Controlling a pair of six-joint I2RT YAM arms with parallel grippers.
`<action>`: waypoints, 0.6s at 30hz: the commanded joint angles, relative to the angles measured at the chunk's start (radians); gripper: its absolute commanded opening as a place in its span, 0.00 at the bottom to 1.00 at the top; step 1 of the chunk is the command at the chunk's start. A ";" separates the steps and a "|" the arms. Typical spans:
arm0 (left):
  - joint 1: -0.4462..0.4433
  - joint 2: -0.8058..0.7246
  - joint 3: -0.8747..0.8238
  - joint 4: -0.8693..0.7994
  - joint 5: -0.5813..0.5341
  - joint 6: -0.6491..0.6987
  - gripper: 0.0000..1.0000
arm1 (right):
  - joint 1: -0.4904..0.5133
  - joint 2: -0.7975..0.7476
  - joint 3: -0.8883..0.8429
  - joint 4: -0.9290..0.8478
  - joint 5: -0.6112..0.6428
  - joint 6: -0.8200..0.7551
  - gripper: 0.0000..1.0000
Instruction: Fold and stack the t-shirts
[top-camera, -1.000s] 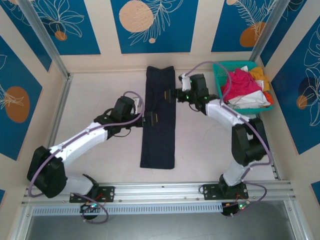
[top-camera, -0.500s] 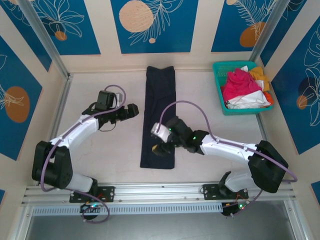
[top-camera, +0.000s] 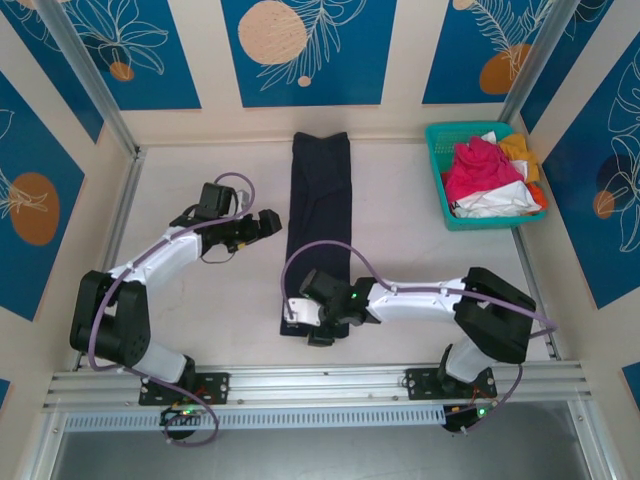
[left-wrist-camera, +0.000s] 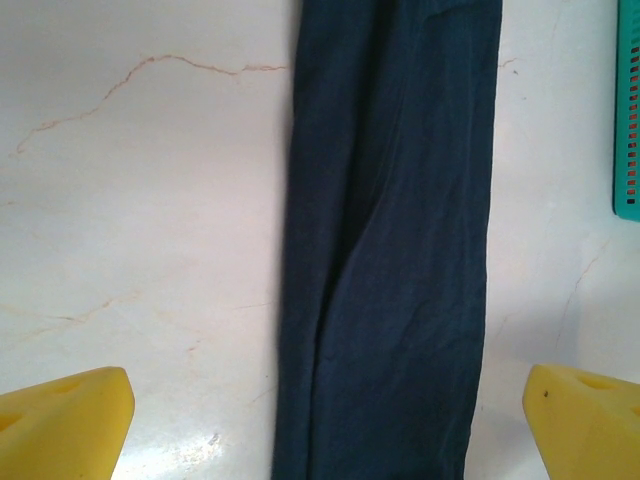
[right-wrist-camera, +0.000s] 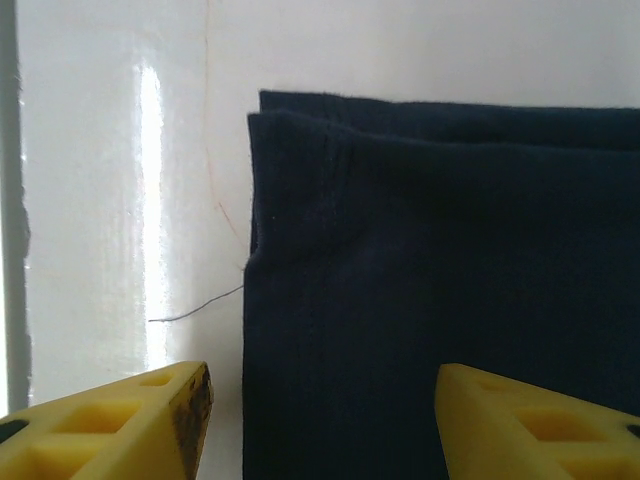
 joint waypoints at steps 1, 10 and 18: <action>0.011 0.017 -0.012 0.016 0.025 -0.009 1.00 | 0.001 0.037 0.034 -0.030 0.007 -0.048 0.61; 0.011 0.036 -0.013 0.024 0.027 -0.005 1.00 | 0.001 0.104 0.042 -0.060 0.024 -0.043 0.50; 0.011 0.040 -0.023 0.029 0.025 -0.003 1.00 | -0.001 0.127 0.057 -0.113 0.064 -0.059 0.17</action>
